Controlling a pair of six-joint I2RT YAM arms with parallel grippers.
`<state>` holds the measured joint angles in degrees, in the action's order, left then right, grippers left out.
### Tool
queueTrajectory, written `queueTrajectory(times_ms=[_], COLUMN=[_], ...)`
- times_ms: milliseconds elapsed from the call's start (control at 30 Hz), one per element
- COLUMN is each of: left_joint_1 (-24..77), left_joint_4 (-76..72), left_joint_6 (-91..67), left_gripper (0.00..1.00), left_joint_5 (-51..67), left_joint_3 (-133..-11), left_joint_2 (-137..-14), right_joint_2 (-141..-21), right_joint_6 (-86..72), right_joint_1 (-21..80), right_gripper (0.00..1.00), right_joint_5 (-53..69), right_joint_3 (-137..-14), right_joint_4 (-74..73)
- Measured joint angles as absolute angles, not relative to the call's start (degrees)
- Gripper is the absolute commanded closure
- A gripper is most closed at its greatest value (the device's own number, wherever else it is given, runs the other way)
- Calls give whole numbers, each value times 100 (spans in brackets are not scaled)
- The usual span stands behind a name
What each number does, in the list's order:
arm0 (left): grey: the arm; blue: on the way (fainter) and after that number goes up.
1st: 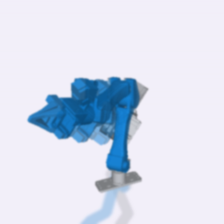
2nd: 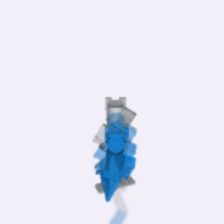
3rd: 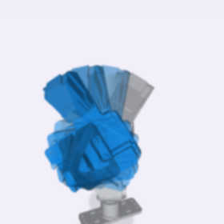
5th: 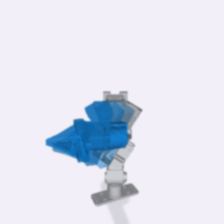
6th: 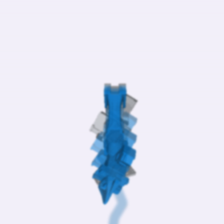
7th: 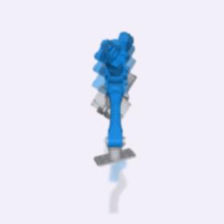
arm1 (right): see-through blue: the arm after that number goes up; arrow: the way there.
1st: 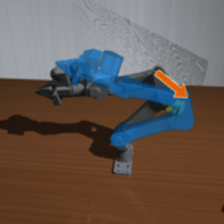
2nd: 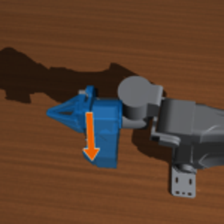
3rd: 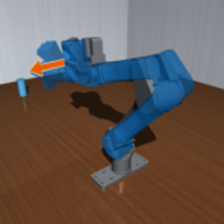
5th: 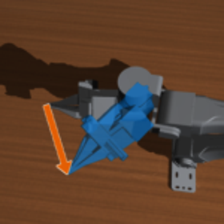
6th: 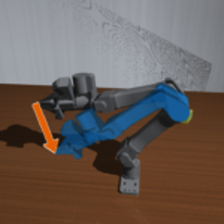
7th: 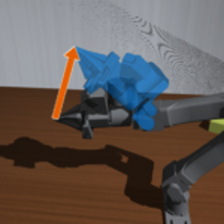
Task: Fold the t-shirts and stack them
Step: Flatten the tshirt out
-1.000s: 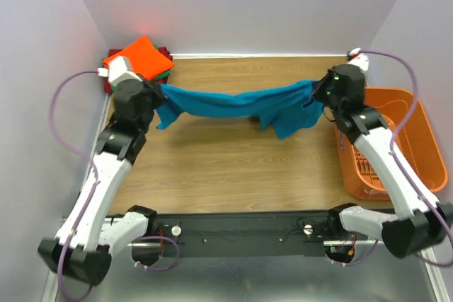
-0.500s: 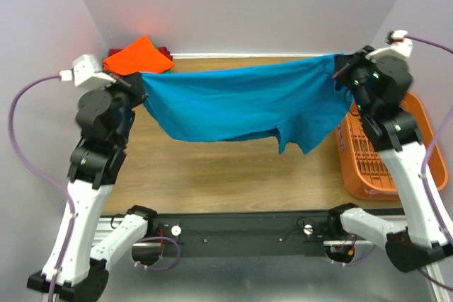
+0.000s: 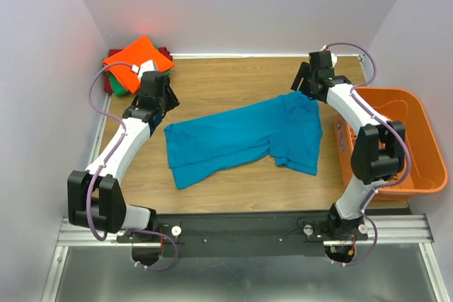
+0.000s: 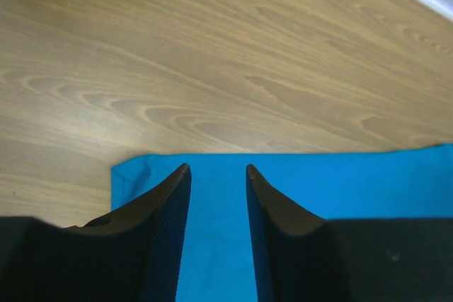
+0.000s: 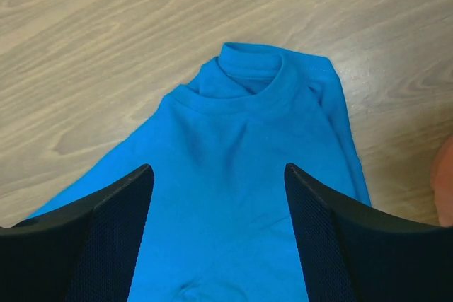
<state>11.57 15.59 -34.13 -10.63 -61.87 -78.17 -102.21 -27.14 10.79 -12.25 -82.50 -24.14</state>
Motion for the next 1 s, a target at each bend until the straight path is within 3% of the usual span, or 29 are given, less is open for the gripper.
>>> queueTrajectory(times_ms=[467,1000], left_joint_1=[1087,1087], left_joint_4=[1308,1573], left_joint_6=[-4709,-5671], left_gripper=[58,61], left_joint_5=[-827,-961], left_joint_3=[-3194,-2163], left_joint_2=[-5935,-5258], right_joint_2=[-7520,-7223], right_joint_6=[-3347,-3516], right_joint_1=[1055,1055], right_gripper=[21,21], right_joint_5=[-906,-696], right_joint_3=[-5527,-4617], right_joint_4=[-2106,-1900])
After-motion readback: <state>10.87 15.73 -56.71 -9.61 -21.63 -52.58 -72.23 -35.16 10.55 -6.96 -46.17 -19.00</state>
